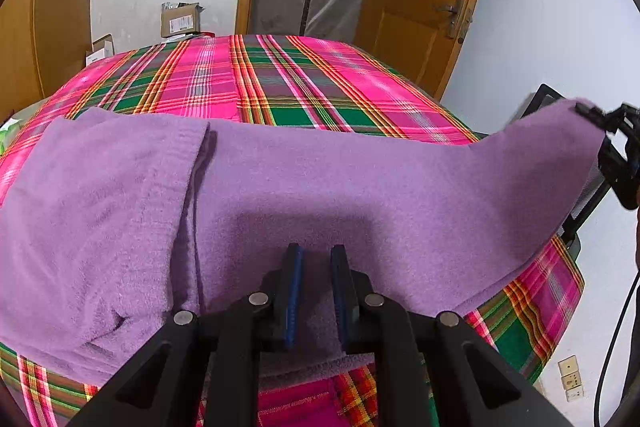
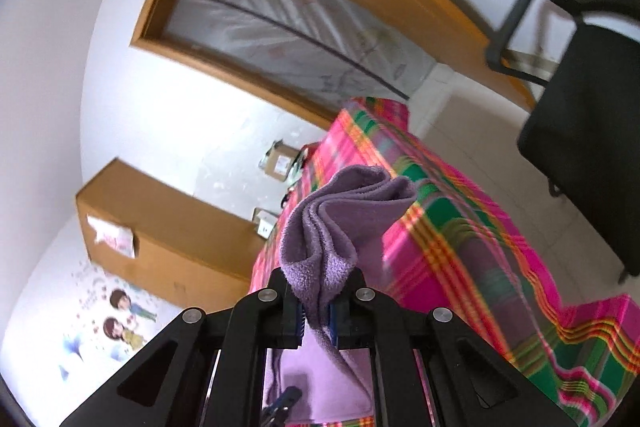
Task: Fold clothes
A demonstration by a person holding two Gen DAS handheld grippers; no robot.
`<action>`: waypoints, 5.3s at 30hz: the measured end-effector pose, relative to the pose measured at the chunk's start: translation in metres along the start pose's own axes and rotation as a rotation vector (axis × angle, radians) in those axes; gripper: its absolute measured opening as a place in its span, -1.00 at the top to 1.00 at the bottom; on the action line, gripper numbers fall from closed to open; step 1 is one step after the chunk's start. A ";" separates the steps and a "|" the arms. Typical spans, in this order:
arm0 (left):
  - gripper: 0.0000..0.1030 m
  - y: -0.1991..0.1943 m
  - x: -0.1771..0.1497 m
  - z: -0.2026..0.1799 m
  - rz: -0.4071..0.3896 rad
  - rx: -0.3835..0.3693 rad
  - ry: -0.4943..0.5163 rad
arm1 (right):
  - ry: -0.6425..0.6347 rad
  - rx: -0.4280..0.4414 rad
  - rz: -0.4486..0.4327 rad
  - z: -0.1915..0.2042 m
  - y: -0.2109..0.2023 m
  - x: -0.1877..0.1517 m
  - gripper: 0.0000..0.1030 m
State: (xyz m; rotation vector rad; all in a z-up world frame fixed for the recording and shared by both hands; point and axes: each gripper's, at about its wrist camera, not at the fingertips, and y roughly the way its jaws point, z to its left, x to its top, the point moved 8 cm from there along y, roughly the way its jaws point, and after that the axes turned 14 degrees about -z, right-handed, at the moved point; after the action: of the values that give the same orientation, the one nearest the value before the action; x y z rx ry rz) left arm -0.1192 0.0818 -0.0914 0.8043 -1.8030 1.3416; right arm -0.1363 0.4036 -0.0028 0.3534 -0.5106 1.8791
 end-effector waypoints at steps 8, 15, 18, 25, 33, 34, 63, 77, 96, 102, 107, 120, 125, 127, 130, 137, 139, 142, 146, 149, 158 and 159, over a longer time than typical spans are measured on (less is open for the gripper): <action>0.72 -0.010 -0.003 -0.002 -0.011 -0.024 -0.026 | -0.139 0.050 0.067 0.068 0.014 -0.017 0.81; 0.72 -0.035 0.006 -0.002 -0.062 -0.041 -0.039 | -0.245 0.103 0.160 0.111 0.037 -0.057 0.80; 0.72 -0.046 0.013 0.007 -0.088 -0.024 -0.057 | -0.300 0.114 0.214 0.122 0.053 -0.086 0.80; 0.72 -0.072 0.021 0.039 -0.130 0.049 -0.118 | -0.385 0.120 0.366 0.124 0.095 -0.165 0.79; 0.72 -0.091 0.016 0.075 -0.142 0.128 -0.178 | -0.500 0.085 0.566 0.103 0.133 -0.257 0.66; 0.72 -0.092 0.016 0.078 -0.142 0.134 -0.181 | -0.511 0.071 0.608 0.095 0.136 -0.270 0.63; 0.57 -0.011 0.010 0.037 0.019 0.025 -0.088 | -0.368 0.100 0.521 0.026 0.062 -0.208 0.24; 0.92 -0.026 0.003 0.034 0.005 -0.007 -0.093 | -0.379 0.089 0.417 0.019 0.058 -0.179 0.24; 0.86 -0.024 0.066 -0.004 -0.101 -0.084 -0.020 | -0.512 0.008 0.344 0.011 0.080 -0.168 0.32; 0.86 0.029 0.052 0.014 0.001 0.027 -0.045 | -0.584 -0.014 0.322 0.020 0.101 -0.162 0.36; 0.88 0.043 0.046 0.035 0.022 0.047 -0.118 | -0.594 -0.065 0.344 0.004 0.125 -0.162 0.42; 0.96 0.054 0.042 0.035 0.035 0.037 -0.119 | -0.429 -0.071 0.373 -0.027 0.139 -0.149 0.98; 0.96 0.043 0.043 0.032 0.023 0.029 -0.098 | -0.465 -0.063 0.391 -0.022 0.137 -0.150 0.98; 0.96 0.026 0.045 0.025 -0.011 0.019 -0.067 | -0.526 -0.070 0.365 -0.013 0.123 -0.149 0.81; 0.96 0.003 0.040 0.013 -0.041 -0.020 -0.047 | -0.595 -0.054 0.341 -0.001 0.093 -0.157 0.68; 0.96 -0.008 0.009 0.015 -0.017 -0.037 -0.055 | -0.712 -0.038 0.369 -0.001 0.044 -0.193 0.64; 0.96 -0.008 0.008 0.018 -0.015 -0.037 -0.064 | -0.735 -0.041 0.362 -0.007 0.043 -0.197 0.71; 0.96 -0.011 0.005 0.019 -0.016 -0.038 -0.064 | -0.698 -0.075 0.372 -0.007 0.045 -0.193 0.73; 0.96 -0.013 0.002 0.022 -0.021 -0.057 -0.104 | -0.725 -0.088 0.356 0.001 0.055 -0.192 0.71; 0.96 -0.015 0.003 0.022 -0.017 -0.050 -0.092 | -0.725 -0.093 0.356 0.002 0.062 -0.193 0.70; 0.95 0.001 0.052 0.013 -0.074 -0.014 0.001 | -0.742 -0.120 0.325 0.010 0.077 -0.183 0.79; 0.95 0.008 0.055 0.014 -0.071 -0.001 0.006 | -0.744 -0.122 0.322 0.012 0.079 -0.182 0.79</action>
State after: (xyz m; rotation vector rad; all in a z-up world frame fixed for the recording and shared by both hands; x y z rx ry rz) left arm -0.1579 0.0673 -0.0512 0.8546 -1.7537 1.2964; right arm -0.1460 0.2268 -0.0930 0.9448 -1.2323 1.9727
